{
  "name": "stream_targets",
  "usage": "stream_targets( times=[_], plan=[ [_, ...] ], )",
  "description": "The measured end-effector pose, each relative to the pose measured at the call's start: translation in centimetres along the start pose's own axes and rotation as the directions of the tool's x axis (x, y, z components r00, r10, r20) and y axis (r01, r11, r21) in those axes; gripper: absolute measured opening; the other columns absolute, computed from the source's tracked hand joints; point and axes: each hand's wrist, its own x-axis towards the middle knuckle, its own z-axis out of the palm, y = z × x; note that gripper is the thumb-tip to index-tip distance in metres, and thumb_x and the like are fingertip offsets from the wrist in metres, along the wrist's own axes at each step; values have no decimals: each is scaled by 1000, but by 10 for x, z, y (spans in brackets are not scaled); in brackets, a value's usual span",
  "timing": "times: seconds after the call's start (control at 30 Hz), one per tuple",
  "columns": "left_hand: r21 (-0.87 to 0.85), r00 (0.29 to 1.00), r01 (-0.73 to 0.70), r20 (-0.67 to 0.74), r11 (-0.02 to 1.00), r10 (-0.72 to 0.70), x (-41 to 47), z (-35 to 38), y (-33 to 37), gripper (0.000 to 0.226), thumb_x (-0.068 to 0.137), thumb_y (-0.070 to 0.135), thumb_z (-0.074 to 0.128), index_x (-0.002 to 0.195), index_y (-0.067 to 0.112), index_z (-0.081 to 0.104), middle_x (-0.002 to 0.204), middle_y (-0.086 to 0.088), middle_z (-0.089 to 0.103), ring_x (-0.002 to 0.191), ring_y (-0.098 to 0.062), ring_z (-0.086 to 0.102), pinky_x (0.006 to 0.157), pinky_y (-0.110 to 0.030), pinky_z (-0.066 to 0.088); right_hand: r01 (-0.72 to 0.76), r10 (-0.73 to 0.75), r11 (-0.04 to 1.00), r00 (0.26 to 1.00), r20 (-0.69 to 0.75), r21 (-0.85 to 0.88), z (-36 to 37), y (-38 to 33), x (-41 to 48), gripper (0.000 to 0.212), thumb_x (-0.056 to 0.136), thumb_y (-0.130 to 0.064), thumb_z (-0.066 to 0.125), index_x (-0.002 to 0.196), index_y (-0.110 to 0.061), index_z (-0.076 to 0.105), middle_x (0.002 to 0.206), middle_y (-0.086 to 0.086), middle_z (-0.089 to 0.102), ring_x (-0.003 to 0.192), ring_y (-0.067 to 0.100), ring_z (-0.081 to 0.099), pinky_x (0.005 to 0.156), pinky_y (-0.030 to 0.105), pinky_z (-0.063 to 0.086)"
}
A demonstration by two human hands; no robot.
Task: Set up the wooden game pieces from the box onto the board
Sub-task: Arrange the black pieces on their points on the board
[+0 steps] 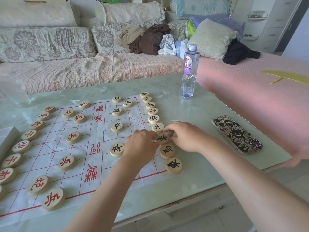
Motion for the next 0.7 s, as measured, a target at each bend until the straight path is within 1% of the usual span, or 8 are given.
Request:
stream_targets(
  times=[0.13,0.2,0.27,0.37,0.43,0.53,0.6,0.7],
  plan=[
    [-82,997,31,-61,996,-36,10,-4,-5,35,91,35,58,125,29,57,110,12,64,108,-16,53,89,-33,44,-37,37,999,998,-50,6,-2,2,7,35,96,-24,55,129,-34,58,118,-9,63,109,18,57,88,32,46],
    [-108,996,57,-63,993,-64,20,-6,-7,36,91,33,59,127,28,56,111,12,64,108,-17,54,87,-33,46,-57,58,998,995,-84,9,-2,1,13,35,97,-26,53,131,-31,57,121,-7,62,112,19,57,91,33,46],
    [-95,996,80,-32,992,-83,30,-5,-7,37,90,32,59,126,27,57,112,10,64,110,-18,54,87,-35,47,-76,77,997,992,-101,23,-2,-1,20,34,98,-30,53,132,-28,58,123,-5,61,112,20,58,92,33,46],
    [-65,994,109,24,992,-108,41,0,-8,29,89,31,58,117,25,62,111,6,66,109,-22,56,86,-38,50,-107,110,993,990,-82,48,1,-2,32,32,97,-38,56,127,-28,62,120,-4,61,110,20,58,91,33,47],
    [-67,993,115,26,991,-114,46,1,-8,28,89,32,58,115,26,64,110,6,66,108,-22,57,87,-38,50,-112,116,992,992,-56,59,2,-3,40,29,95,-42,58,121,-33,65,114,-5,61,106,20,59,87,33,47],
    [-65,994,107,9,992,-106,49,2,-12,29,88,36,62,115,28,64,108,7,67,106,-21,58,87,-37,50,-111,112,992,994,-14,67,2,-4,49,24,92,-42,61,115,-37,68,108,-8,63,98,18,59,80,31,46],
    [-81,994,109,9,991,-108,50,3,-15,28,86,37,64,113,28,64,108,7,67,104,-20,58,86,-36,50,-125,124,989,992,13,74,0,-3,51,24,89,-45,65,112,-37,68,104,-11,63,95,17,59,81,31,48],
    [-79,995,95,7,992,-95,49,4,-17,31,86,38,65,116,29,64,109,9,66,106,-19,56,86,-35,48,-140,137,988,990,37,72,-2,-1,52,27,87,-46,67,111,-36,67,103,-12,63,98,15,60,86,32,50]
  ],
)
